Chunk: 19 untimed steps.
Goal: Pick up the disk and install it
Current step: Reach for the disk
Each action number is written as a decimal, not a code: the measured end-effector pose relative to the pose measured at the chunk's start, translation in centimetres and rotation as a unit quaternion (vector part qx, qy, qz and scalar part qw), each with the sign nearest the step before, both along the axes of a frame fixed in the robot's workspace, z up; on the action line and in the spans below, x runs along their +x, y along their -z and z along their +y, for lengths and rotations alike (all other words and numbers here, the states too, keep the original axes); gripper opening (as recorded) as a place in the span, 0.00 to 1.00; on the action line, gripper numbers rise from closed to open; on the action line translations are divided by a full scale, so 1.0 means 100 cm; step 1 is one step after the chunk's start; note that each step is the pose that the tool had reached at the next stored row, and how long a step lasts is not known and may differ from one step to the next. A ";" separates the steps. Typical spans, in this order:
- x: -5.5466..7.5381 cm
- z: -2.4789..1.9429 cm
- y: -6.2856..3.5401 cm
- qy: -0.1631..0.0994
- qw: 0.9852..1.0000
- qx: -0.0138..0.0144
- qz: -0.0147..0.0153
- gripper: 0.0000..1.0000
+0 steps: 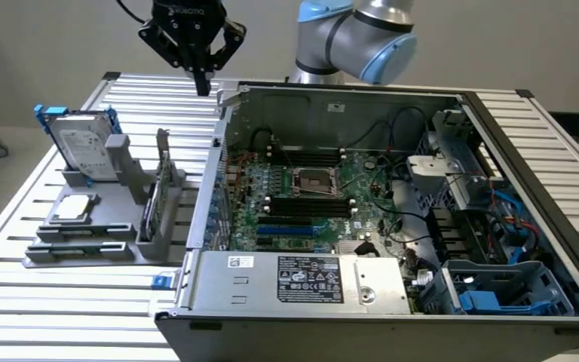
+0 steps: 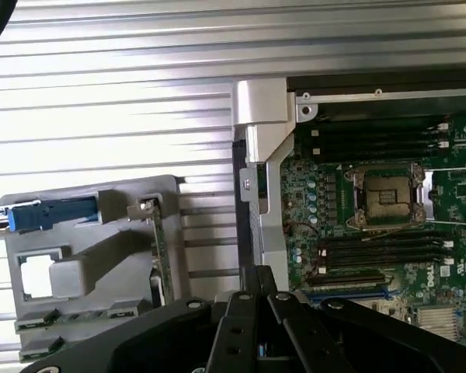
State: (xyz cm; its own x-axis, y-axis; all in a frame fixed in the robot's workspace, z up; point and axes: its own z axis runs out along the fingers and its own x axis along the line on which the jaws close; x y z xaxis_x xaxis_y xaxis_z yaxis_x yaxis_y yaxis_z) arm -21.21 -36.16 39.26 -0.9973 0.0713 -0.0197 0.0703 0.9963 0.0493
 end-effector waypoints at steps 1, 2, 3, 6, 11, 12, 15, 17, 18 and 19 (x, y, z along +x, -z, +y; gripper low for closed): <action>-0.004 0.0015 0.0000 0.000 1.000 0.000 0.000 0.11; -0.009 0.0030 0.0000 0.000 1.000 0.000 0.000 0.11; -0.013 0.0046 0.0000 0.000 1.000 0.000 0.000 0.11; -0.024 0.0096 0.0001 0.000 1.000 0.001 0.000 0.11; -0.043 0.0182 0.0003 0.000 1.000 0.001 0.000 0.11; -0.046 0.0199 0.0003 0.000 1.000 0.001 0.000 0.11; -0.058 0.0252 0.0005 0.000 1.000 0.002 0.000 0.11; -0.066 0.0287 0.0009 0.000 1.000 0.002 0.000 0.11; -0.071 0.0301 0.0012 0.000 1.000 0.002 0.000 0.11; -0.075 0.0315 0.0017 0.000 1.000 0.002 0.000 0.11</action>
State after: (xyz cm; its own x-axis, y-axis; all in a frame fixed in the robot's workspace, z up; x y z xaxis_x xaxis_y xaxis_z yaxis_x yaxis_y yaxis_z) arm -28.76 -33.02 39.09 -0.9973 0.0714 -0.0194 0.0703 0.9961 0.0531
